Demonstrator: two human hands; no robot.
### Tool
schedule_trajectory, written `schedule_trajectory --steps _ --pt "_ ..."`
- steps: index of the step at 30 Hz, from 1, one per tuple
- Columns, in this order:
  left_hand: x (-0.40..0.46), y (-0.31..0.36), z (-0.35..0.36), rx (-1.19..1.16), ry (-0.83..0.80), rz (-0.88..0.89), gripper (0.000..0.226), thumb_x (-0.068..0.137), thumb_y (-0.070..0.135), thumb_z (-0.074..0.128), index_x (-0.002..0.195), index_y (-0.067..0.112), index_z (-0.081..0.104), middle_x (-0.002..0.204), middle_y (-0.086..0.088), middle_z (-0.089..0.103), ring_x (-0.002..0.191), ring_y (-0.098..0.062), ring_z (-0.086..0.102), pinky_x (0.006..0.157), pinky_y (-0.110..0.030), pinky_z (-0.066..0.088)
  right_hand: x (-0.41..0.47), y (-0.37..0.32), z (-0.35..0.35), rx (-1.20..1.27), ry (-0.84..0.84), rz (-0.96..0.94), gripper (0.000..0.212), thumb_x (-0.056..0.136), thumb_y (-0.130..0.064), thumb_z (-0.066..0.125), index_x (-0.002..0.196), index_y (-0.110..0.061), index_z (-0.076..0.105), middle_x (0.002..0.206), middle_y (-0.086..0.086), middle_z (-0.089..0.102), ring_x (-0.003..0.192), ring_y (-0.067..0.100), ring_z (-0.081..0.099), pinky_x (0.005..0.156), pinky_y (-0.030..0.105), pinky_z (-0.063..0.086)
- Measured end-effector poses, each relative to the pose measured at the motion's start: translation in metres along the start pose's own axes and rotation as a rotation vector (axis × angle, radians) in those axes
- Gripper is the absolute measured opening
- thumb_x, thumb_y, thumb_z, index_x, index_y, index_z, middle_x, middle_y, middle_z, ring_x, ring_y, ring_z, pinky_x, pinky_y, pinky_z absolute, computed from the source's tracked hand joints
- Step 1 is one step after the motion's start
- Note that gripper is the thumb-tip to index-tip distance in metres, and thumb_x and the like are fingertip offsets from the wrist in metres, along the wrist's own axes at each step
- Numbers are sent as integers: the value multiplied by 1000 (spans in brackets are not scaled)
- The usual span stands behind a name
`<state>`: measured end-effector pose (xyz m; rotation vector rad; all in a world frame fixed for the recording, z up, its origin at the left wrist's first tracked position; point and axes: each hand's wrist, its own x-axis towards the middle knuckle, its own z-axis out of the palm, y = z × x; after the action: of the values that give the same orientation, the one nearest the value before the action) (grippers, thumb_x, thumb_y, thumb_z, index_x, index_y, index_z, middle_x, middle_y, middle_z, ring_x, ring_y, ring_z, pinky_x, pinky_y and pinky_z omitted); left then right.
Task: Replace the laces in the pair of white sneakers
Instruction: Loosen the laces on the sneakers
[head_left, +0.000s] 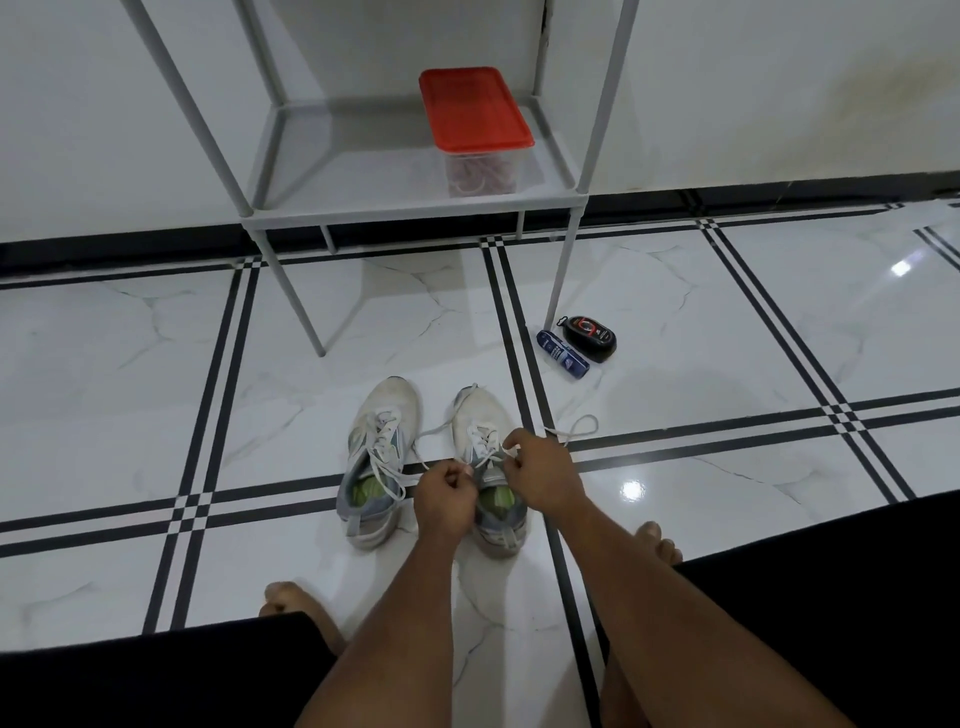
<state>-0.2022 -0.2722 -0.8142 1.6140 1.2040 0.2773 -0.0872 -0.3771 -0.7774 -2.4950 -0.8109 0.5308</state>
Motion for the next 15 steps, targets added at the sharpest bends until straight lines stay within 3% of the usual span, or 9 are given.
schedule_trajectory --steps 3,5,7,10,13,15 --pt "5 -1 4 -40 22 -93 10 94 9 68 89 10 77 77 3 70 70 -1 59 57 -5 37 2 -3 1 -21 8 -41 34 93 -21 64 126 -28 62 112 7 63 94 32 69 84 40 56" --pt "7 -3 4 -74 26 -127 10 93 11 70 89 11 79 79 1 73 71 -5 61 62 -13 42 2 -6 4 -143 -22 -98 37 93 -21 61 128 -33 64 134 3 49 98 31 68 86 41 57" --pt "9 -5 4 -93 16 -137 11 94 14 70 89 12 79 80 0 74 74 -14 65 69 -22 46 3 -9 7 -243 -45 -161 30 97 -28 60 125 -32 70 143 -2 43 105 29 66 82 37 53" --pt "11 -7 3 -93 -5 -119 11 94 14 70 87 13 79 79 2 74 75 -13 65 67 -21 45 8 -13 8 -374 8 -276 26 101 -33 59 119 -23 75 134 -1 52 117 25 56 81 38 51" --pt "9 -9 2 -57 -18 -80 13 94 13 68 84 15 77 77 3 73 74 -13 65 62 -15 42 15 -12 7 -467 65 -376 26 103 -29 55 110 -17 76 122 1 58 113 25 54 82 40 53" --pt "8 -9 -1 -62 -13 -88 13 93 12 67 85 16 77 79 3 72 76 -15 65 64 -19 44 15 -11 0 -248 173 -198 20 98 -31 61 101 -17 75 118 0 59 111 23 54 83 40 54"
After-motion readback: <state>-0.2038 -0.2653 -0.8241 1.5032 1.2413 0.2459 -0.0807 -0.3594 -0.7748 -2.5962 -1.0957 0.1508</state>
